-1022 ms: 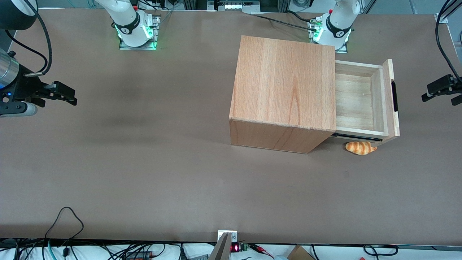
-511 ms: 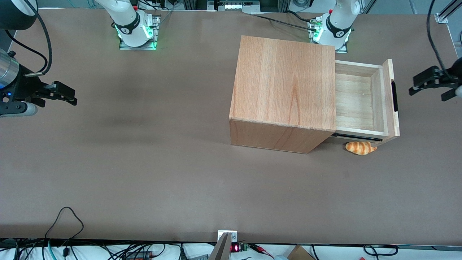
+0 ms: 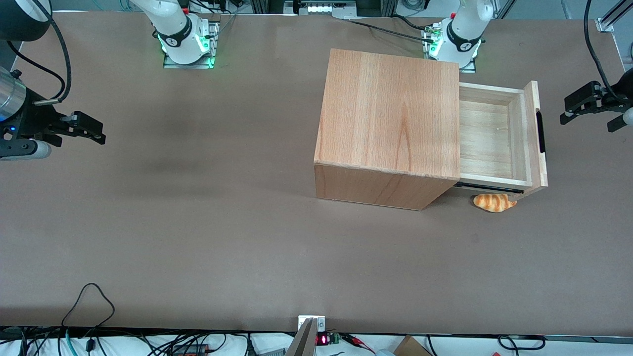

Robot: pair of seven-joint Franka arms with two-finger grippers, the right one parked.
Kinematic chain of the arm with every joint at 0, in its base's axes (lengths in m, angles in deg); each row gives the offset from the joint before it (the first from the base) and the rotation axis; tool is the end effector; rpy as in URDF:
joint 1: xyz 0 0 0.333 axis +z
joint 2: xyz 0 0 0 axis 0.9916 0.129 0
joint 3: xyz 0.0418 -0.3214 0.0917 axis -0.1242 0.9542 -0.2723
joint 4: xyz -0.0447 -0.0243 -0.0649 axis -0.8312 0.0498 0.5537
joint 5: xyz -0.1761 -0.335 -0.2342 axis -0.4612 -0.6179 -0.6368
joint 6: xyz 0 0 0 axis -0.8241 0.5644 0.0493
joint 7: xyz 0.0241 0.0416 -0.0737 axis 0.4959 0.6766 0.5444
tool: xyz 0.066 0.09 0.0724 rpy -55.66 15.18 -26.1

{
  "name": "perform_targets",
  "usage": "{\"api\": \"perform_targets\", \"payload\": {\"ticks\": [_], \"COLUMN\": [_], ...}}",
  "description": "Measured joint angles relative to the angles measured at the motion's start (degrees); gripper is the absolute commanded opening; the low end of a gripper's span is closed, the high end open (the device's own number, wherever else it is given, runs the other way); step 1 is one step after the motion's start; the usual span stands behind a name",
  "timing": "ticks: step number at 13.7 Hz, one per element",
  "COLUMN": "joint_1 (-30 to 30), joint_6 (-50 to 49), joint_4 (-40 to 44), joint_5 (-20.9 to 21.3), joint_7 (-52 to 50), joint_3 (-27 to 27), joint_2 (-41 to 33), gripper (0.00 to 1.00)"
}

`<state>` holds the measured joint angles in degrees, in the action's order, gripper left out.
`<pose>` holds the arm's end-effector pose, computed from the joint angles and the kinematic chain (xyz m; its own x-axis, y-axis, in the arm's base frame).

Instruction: Open top drawer with left arm

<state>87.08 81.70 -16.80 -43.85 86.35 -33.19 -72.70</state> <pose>0.6141 0.0238 0.6395 0.9883 -0.1506 0.0231 -0.1512 -0.9882 0.0251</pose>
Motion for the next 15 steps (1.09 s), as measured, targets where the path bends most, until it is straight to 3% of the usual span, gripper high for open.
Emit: {"api": "perform_targets", "payload": {"ticks": [7,15], "joint_1": [-6.0,-6.28], "joint_6": [-1.03,-2.61], "joint_4": [0.1,3.43], "joint_5": [0.0,0.0], "joint_7": [-5.32,-5.4], "joint_3": [-5.25,-6.48], "joint_2": [0.0,0.0], "gripper": [1.0,1.0]}}
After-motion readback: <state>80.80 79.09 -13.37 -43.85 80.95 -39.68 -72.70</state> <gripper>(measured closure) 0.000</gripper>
